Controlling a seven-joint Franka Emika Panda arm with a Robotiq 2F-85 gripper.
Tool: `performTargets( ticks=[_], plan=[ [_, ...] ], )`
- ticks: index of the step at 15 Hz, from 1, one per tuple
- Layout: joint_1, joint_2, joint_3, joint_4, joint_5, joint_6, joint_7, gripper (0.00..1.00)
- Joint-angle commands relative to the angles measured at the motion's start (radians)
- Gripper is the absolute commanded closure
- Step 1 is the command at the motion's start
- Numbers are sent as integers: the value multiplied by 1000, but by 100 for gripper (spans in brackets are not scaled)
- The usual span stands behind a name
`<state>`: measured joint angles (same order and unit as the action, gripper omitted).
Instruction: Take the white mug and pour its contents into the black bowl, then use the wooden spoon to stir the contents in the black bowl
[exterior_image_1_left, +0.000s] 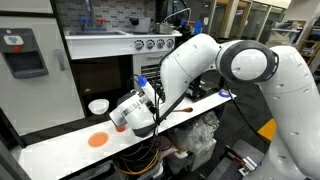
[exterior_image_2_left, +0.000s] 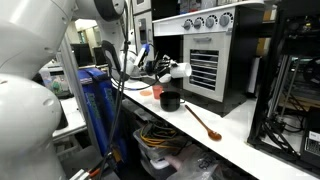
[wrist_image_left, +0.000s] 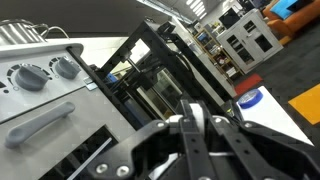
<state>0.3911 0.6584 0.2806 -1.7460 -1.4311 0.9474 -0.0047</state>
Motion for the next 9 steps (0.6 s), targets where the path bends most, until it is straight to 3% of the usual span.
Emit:
performTargets(
  ticks=[1,9],
  plan=[
    [-18,-6,8,25,44,32,16,98],
    [-18,7,2,106,91,64,31,98]
  ],
)
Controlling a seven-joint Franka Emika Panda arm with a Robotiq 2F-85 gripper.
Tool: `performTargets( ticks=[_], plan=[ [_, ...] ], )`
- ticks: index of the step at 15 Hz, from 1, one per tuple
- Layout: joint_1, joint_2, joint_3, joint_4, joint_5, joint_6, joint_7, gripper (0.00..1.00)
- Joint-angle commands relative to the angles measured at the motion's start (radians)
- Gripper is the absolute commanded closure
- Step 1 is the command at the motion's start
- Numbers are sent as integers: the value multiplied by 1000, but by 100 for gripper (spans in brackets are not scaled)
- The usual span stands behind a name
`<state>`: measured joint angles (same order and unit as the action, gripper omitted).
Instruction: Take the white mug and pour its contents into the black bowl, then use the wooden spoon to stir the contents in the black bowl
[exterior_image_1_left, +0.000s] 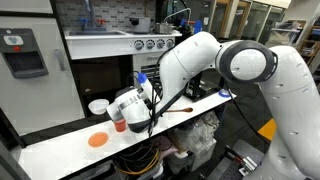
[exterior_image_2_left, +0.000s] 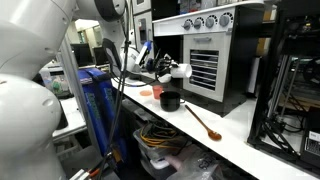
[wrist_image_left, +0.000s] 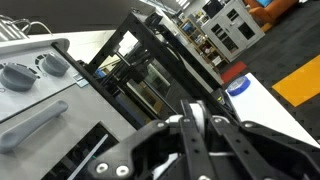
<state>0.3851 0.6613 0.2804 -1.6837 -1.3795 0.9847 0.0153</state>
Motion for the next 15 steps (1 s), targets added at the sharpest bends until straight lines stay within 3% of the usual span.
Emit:
performTargets(
  ticks=[1,6,15],
  plan=[
    [-8,9,3,40,43,30,12,98],
    [-15,-2,14,66,127,83,50,98],
    [-62,-110,2,86,446,279,187,98]
  ],
)
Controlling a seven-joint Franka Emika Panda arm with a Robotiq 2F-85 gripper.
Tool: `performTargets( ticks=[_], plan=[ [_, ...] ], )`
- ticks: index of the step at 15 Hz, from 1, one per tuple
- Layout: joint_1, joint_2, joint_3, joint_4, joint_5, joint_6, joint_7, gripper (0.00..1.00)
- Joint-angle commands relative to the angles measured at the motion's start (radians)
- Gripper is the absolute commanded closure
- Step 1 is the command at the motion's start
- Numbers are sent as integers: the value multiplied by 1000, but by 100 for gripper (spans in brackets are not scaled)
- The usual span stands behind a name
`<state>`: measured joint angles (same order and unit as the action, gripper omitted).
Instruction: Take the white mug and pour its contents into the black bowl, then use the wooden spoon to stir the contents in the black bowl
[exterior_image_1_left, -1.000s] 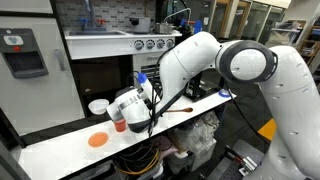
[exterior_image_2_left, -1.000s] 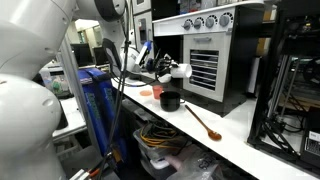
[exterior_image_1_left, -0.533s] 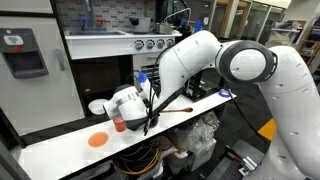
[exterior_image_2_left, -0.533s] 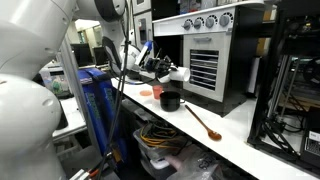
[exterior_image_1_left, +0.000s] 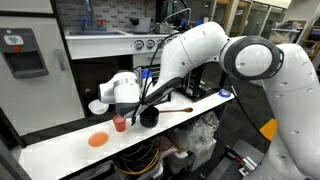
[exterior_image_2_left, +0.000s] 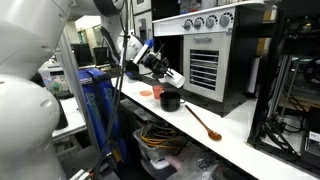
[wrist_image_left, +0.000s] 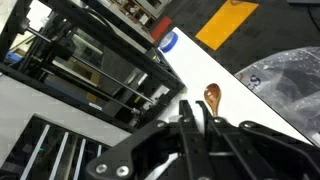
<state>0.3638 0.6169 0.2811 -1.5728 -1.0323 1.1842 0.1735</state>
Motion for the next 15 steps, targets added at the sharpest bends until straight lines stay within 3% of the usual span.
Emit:
performTargets(
  ticks=[1,9,15],
  plan=[
    [-51,-88,-5,-33,136,105,41,98],
    [-138,-277,-75,-131,416,376,132,98],
    [-162,-414,-143,-265,499,572,185,98]
  ],
)
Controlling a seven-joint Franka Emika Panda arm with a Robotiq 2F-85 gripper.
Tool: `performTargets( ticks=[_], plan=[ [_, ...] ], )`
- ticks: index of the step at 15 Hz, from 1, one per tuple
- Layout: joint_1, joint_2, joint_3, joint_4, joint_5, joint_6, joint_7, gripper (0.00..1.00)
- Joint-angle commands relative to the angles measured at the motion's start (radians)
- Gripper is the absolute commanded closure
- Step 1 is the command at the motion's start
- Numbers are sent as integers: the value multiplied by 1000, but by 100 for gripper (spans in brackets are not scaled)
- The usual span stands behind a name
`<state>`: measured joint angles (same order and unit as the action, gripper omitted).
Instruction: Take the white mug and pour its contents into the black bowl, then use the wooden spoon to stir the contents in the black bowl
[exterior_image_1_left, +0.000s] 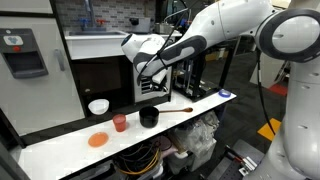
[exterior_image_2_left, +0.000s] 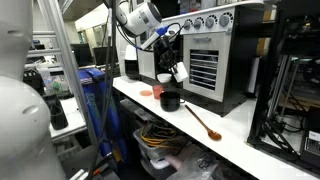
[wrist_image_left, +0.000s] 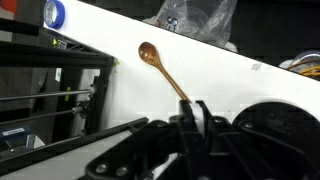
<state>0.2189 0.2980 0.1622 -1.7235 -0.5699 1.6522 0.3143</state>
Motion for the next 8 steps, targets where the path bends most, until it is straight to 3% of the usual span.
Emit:
performTargets(
  ticks=[1,8],
  plan=[
    [-22,-115,-33,-137,49,132,60,98],
    [-62,-235,-88,-294,84,288,192,98]
  ],
)
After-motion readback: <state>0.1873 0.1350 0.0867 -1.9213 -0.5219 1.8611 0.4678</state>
